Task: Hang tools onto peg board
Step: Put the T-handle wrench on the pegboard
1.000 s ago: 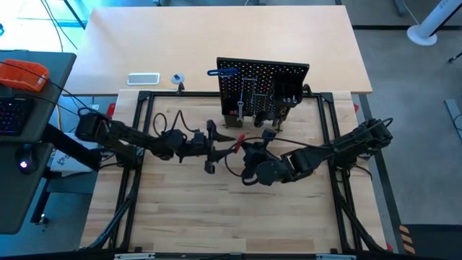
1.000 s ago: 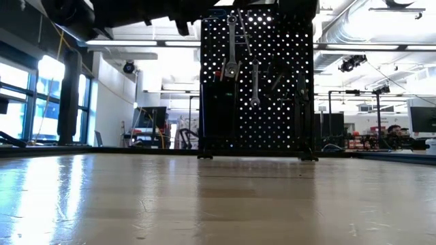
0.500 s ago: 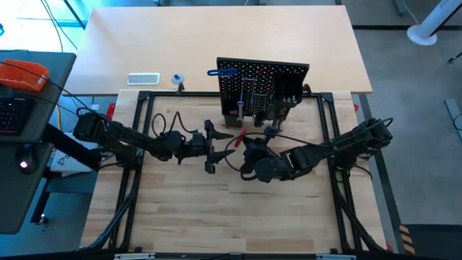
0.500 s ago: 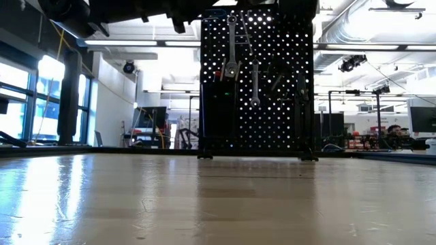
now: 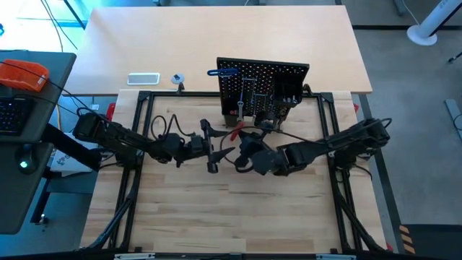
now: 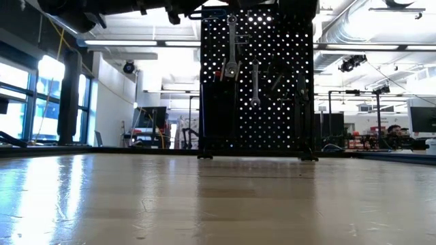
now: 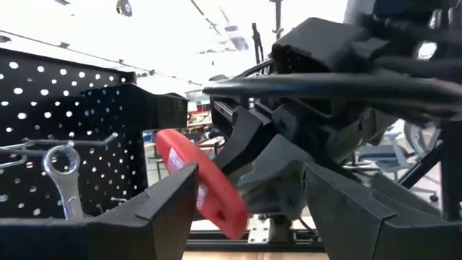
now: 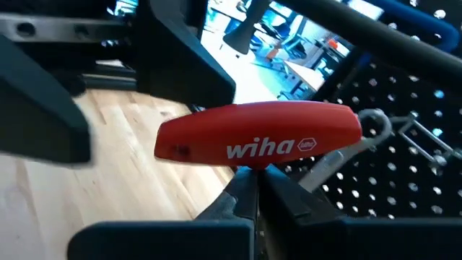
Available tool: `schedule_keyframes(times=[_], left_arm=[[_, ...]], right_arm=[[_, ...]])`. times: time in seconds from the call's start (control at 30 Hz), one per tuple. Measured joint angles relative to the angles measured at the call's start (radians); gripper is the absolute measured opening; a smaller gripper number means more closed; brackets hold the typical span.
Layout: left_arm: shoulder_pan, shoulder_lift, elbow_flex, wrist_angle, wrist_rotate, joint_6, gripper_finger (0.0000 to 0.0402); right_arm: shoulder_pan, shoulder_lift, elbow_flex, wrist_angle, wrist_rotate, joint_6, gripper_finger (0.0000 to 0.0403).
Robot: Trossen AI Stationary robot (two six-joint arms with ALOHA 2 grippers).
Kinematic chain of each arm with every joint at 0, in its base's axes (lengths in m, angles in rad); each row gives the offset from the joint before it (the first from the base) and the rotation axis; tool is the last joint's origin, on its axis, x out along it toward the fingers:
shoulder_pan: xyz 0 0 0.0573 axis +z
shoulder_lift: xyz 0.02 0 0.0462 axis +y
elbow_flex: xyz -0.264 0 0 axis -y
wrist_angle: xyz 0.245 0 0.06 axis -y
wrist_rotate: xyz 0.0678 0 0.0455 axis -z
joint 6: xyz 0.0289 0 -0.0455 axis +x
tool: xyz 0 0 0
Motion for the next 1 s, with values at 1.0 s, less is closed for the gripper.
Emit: schedule_keyframes(times=[1.0], left_arm=[[0.045, 0.000, 0.005, -0.040, -0.099, 0.074, 0.0166]], right_arm=[[-0.034, 0.038, 0.000, 0.149, -0.086, -0.062, 0.0000]])
